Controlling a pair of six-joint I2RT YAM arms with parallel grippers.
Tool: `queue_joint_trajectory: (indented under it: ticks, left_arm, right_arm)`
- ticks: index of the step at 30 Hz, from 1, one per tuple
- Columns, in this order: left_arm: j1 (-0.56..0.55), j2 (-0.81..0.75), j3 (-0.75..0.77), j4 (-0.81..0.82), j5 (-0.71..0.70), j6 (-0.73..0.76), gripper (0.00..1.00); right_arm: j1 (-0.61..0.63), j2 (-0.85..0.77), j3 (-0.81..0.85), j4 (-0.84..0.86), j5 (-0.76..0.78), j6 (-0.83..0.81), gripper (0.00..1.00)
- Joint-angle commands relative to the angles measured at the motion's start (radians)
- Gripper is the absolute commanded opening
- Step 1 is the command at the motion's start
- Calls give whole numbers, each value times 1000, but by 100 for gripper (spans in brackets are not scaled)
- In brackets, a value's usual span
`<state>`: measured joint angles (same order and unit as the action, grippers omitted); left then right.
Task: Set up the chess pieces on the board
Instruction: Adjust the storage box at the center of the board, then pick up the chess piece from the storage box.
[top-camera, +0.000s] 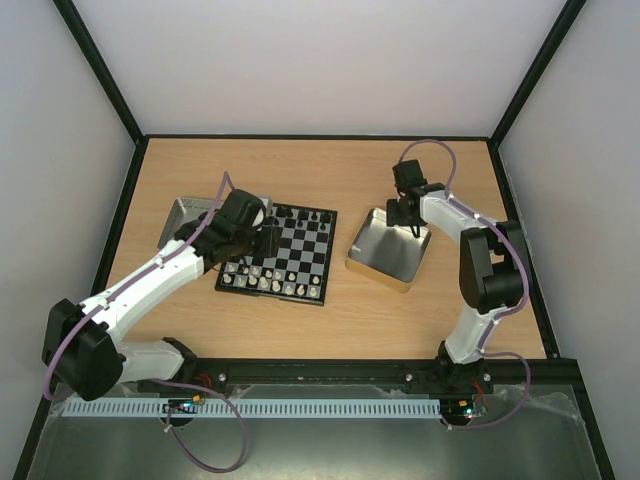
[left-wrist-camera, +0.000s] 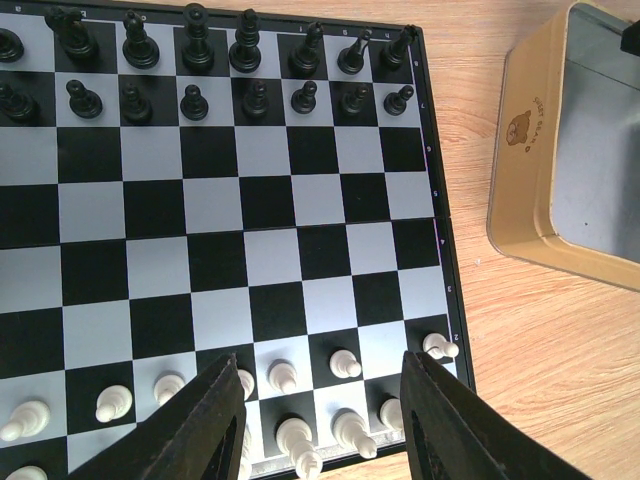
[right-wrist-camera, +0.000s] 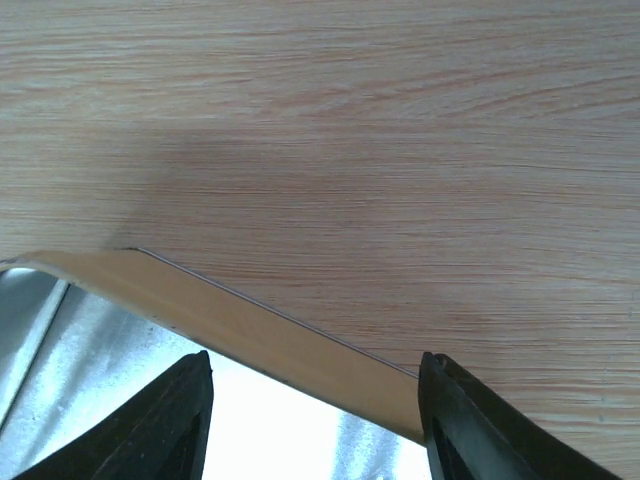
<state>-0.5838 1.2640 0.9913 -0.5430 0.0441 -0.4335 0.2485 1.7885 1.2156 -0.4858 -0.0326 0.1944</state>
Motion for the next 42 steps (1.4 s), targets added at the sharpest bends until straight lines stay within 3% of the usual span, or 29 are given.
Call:
queue_joint_trajectory:
  ticks: [1, 12, 21, 23, 27, 29, 34, 38, 42]
  left_arm:
    - [6, -10, 1, 2, -8, 7, 45]
    - [6, -10, -5, 3, -2, 7, 45]
    - [6, -14, -5, 4, 0, 3, 45]
    - [6, -11, -2, 4, 3, 2, 45]
    - [6, -11, 2, 4, 4, 0, 45]
    - [6, -13, 2, 5, 3, -3, 45]
    - [6, -14, -5, 23, 8, -15, 46]
    - [7, -8, -5, 33, 18, -24, 46]
    - [6, -9, -7, 33, 23, -29, 46]
  right_arm:
    - [-2, 8, 4, -22, 65, 6, 50]
    - [-2, -113, -138, -24, 251, 184, 27]
    - [-3, -255, -297, -13, 284, 462, 22]
    - [-3, -280, -329, -7, 282, 508, 23]
    - [-1, -345, -340, 28, 255, 462, 46]
    - [3, -388, -329, 51, 207, 396, 49]
    - [41, -458, -336, 150, 42, 268, 49]
    - [85, -394, -370, 228, -105, 213, 45]
    - [119, -309, -387, 305, -142, 197, 43]
